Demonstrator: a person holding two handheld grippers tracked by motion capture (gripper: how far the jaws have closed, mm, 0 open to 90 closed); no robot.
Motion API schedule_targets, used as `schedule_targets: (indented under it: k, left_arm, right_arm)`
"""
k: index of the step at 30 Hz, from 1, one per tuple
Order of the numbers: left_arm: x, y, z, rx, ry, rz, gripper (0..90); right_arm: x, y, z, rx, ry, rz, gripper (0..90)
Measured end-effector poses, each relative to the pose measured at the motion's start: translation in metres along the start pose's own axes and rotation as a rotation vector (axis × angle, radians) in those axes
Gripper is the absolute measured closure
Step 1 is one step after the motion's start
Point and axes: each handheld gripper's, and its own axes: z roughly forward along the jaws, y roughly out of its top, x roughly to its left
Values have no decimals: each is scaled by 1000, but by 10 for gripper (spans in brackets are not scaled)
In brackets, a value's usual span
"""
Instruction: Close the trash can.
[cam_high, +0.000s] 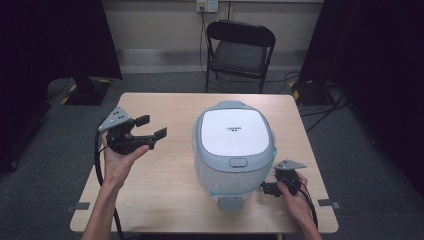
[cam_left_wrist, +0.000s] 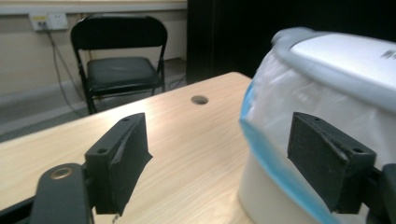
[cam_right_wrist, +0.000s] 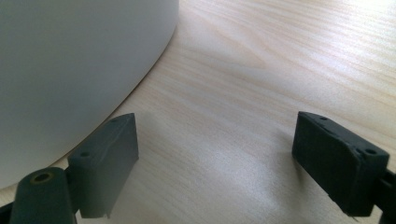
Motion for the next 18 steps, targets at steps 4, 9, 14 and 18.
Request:
schedule_targets:
  k: [4, 9, 14, 18]
  left_arm:
    - [7, -11, -4, 17, 30, -17, 158]
    - [15, -21, -11, 60, 72, -27, 156]
    - [20, -33, -16, 88, 97, -24, 157]
    - [25, -46, -17, 103, 115, -47, 158]
  right_arm:
    - [0, 0, 0, -1, 0, -1, 133]
    - [0, 0, 0, -1, 0, 0, 133]
    - [0, 0, 0, -1, 0, 0, 133]
    - [0, 0, 0, -1, 0, -1, 133]
